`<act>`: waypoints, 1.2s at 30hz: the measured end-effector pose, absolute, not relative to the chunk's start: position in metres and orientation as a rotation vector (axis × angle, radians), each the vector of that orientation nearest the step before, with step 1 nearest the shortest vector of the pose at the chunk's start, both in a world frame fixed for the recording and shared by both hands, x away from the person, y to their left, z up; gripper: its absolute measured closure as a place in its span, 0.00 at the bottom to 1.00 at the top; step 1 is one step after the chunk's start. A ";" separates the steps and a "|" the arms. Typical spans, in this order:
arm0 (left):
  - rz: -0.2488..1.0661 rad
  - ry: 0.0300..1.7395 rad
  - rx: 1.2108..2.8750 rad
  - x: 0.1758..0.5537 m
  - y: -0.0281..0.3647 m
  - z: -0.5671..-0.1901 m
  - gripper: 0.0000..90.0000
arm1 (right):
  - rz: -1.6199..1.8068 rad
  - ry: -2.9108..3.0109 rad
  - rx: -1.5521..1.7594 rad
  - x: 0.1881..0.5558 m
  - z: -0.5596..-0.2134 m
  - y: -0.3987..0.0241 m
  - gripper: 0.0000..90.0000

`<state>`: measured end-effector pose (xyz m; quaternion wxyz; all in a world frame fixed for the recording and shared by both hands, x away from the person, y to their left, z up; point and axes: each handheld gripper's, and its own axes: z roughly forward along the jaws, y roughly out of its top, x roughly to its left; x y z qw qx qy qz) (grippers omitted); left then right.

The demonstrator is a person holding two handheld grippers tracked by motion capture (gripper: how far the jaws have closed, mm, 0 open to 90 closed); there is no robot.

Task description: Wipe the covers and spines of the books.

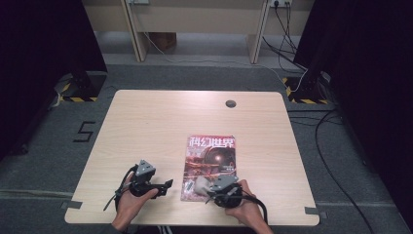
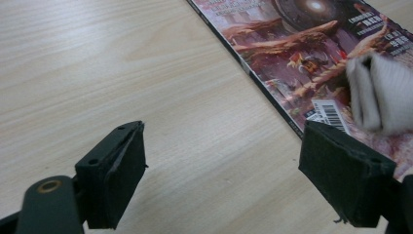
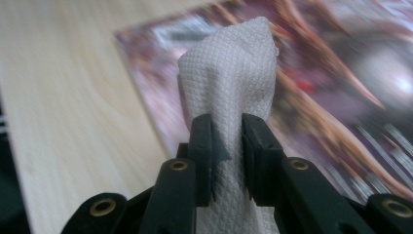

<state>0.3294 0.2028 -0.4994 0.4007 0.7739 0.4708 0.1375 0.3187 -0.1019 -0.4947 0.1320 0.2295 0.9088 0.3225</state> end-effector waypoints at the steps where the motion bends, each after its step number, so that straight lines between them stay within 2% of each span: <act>1: 0.326 1.187 1.954 0.328 0.201 -0.500 0.19 | 0.923 2.617 0.693 0.320 -0.494 -0.111 0.85; 7: 0.306 1.133 2.000 0.321 0.182 -0.502 0.19 | 0.904 2.545 0.816 0.325 -0.494 -0.147 0.85; 16: 0.321 1.062 2.100 0.319 0.157 -0.511 0.19 | 0.890 2.555 0.772 0.332 -0.495 -0.134 0.84; 36: 0.332 1.058 2.127 0.319 0.156 -0.513 0.16 | 0.742 2.336 1.042 0.461 -0.495 -0.138 0.85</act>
